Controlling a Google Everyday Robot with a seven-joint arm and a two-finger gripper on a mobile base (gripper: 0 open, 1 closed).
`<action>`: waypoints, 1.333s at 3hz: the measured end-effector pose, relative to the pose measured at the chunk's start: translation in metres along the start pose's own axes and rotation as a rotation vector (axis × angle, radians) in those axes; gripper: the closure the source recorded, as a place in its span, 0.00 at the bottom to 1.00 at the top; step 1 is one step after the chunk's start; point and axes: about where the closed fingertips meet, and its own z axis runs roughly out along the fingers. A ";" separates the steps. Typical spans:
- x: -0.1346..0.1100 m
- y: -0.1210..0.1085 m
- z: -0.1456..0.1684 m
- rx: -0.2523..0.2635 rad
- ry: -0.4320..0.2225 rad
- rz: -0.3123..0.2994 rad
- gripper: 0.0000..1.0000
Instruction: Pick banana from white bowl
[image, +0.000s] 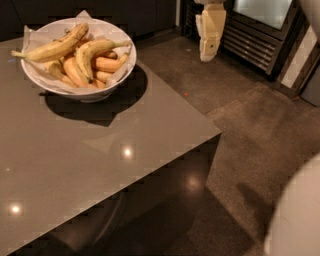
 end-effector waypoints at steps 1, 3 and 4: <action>-0.032 -0.029 0.011 0.006 -0.007 -0.131 0.00; -0.052 -0.051 0.026 0.034 -0.091 -0.176 0.00; -0.081 -0.073 0.045 0.029 -0.157 -0.262 0.00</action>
Offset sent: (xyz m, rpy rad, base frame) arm 0.0193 0.0345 0.0043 -0.0385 -0.0245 0.1086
